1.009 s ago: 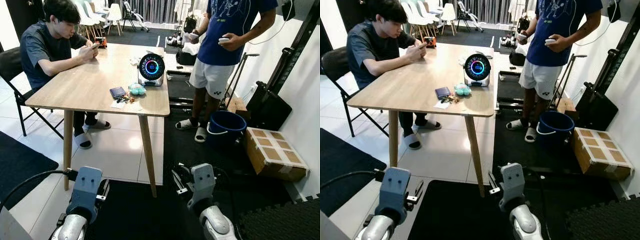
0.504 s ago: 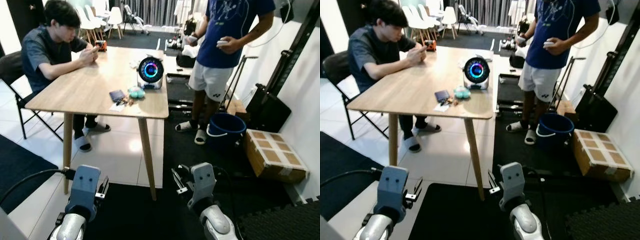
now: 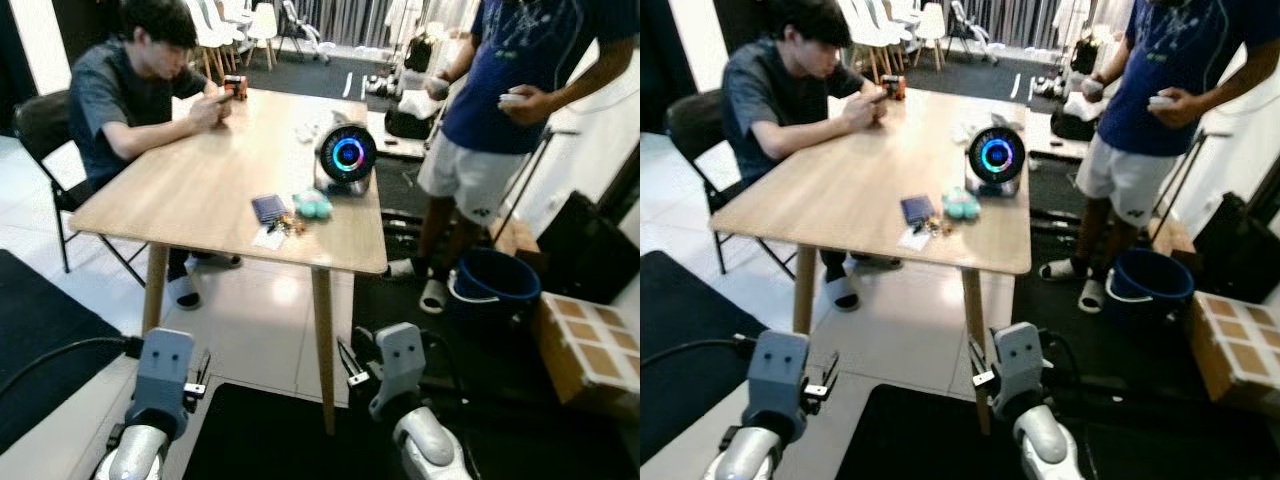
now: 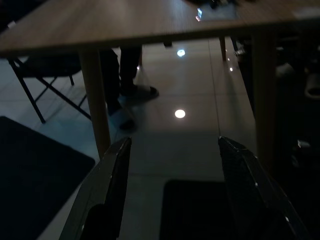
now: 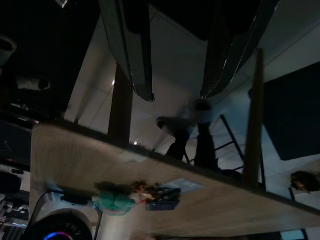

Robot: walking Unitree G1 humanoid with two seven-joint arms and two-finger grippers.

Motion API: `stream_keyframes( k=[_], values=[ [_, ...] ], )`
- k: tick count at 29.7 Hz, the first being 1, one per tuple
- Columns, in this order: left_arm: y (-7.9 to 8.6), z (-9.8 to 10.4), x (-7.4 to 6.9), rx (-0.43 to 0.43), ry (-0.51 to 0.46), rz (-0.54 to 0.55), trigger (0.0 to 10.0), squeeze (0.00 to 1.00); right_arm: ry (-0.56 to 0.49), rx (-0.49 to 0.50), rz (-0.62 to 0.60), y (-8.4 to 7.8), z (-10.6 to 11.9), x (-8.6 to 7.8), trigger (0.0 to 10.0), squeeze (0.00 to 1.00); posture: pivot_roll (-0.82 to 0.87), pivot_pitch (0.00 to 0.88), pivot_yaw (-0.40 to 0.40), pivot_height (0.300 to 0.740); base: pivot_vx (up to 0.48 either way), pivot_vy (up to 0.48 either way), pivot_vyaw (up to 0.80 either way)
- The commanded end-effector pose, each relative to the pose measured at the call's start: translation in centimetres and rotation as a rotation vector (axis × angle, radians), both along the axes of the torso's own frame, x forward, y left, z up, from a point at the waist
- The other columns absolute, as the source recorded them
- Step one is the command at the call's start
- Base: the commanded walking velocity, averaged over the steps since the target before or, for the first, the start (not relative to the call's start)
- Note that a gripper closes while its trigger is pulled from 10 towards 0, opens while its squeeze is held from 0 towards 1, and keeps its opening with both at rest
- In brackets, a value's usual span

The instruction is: Hang keys on a hook

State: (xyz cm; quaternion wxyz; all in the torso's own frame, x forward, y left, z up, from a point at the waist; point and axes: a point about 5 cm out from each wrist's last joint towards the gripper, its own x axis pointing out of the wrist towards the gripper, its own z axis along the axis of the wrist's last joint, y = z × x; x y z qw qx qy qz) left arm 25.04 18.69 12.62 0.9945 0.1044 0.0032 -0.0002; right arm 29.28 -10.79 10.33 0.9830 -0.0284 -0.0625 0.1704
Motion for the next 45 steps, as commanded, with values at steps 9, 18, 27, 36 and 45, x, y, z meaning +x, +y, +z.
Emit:
stream_keyframes(
  k=[9, 18, 27, 36, 45],
  values=[
    [-0.08, -0.39, -0.16, -0.006, 0.013, -0.004, 10.0, 0.00, 0.008, -0.007, -0.003, -0.22, -0.28, -0.13, 10.0, 0.00, 0.17, 0.100, -0.048, 0.740, 0.316, 0.000, 0.00],
    [-0.03, -0.38, -0.13, -0.007, 0.011, -0.003, 10.0, 0.00, 0.008, -0.008, -0.004, -0.22, -0.30, -0.13, 10.0, 0.00, 0.17, 0.096, -0.048, 0.740, 0.275, 0.000, 0.00],
    [-0.11, -0.33, -0.03, -0.009, 0.007, -0.006, 10.0, 0.00, 0.007, -0.009, -0.007, -0.33, -0.30, -0.07, 10.0, 0.00, 0.16, 0.092, -0.048, 0.740, 0.255, 0.000, 0.00],
    [-0.07, -0.18, 0.10, -0.014, 0.002, -0.007, 10.0, 0.00, 0.008, -0.009, -0.011, -0.31, -0.32, -0.03, 10.0, 0.00, 0.16, 0.095, -0.044, 0.740, 0.170, 0.000, 0.00],
    [0.12, 0.18, 0.16, -0.011, -0.008, -0.004, 10.0, 0.00, -0.002, -0.015, -0.016, -0.33, -0.20, -0.07, 10.0, 0.00, 0.16, 0.097, -0.042, 0.740, 0.000, 0.000, 0.00]
  ],
)
